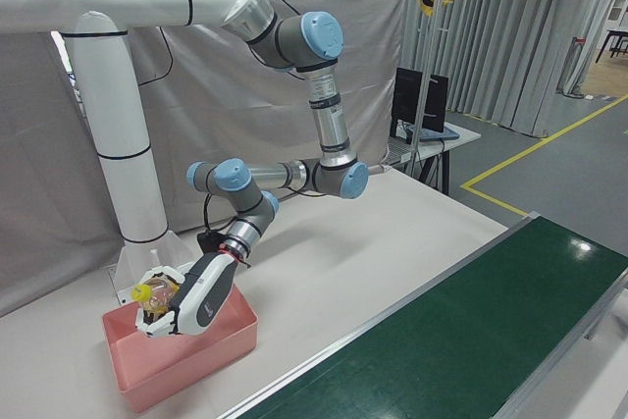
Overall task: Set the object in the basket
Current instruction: 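Carry the bottle with the left hand down into the pink basket, then open the left hand fingers to release the bottle in the basket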
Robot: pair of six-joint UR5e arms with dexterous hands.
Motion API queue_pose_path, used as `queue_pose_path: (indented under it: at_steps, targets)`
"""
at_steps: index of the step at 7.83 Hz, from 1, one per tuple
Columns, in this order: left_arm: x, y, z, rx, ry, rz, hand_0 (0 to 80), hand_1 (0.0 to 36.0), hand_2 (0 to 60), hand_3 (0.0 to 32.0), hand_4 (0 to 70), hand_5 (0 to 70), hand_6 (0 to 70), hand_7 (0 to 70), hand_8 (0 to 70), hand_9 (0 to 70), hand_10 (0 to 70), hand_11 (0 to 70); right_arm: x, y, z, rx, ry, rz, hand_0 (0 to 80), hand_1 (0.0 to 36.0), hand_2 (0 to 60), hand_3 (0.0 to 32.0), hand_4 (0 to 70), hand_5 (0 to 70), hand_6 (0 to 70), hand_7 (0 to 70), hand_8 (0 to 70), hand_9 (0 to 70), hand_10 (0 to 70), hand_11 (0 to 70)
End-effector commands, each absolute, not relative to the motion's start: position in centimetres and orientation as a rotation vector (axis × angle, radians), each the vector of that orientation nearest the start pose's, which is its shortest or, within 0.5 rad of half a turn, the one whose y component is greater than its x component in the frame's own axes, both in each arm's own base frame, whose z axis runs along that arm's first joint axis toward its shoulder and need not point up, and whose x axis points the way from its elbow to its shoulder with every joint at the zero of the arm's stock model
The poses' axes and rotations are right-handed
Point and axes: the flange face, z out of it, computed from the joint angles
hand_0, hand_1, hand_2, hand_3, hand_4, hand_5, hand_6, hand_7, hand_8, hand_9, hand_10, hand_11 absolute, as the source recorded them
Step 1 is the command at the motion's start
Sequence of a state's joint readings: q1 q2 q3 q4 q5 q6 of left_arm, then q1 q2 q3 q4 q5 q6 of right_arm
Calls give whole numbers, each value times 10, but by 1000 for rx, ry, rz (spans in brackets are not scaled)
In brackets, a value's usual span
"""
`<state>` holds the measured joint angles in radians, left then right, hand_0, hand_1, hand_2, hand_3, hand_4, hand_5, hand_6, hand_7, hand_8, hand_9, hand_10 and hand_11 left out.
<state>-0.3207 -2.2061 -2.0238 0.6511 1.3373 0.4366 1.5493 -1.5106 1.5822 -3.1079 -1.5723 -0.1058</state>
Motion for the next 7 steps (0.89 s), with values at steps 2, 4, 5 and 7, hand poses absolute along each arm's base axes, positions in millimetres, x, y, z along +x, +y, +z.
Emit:
queue_pose_path:
  at_steps: [2, 4, 5, 7]
  targets:
    - [508, -304, 278, -712, 1991, -1102, 486, 95, 184, 0, 277, 700, 350, 370, 476, 598, 451, 638, 122, -529, 647, -100, 2400, -2156, 0, 0, 0, 0, 0, 0, 0, 0, 0, 0, 0, 0]
    - [492, -302, 276, -717, 2002, -1095, 471, 74, 28, 0, 167, 587, 128, 193, 287, 375, 296, 431, 122, -529, 647, -98, 2399, -2155, 0, 0, 0, 0, 0, 0, 0, 0, 0, 0, 0, 0]
    - [481, -299, 273, -712, 1996, -1098, 477, 40, 0, 0, 148, 556, 99, 162, 257, 336, 267, 393, 122, -529, 647, -98, 2399, -2155, 0, 0, 0, 0, 0, 0, 0, 0, 0, 0, 0, 0]
    - [440, -291, 284, -696, 1994, -1105, 425, 0, 0, 0, 79, 495, 43, 102, 184, 242, 230, 334, 122, -529, 647, -100, 2400, -2156, 0, 0, 0, 0, 0, 0, 0, 0, 0, 0, 0, 0]
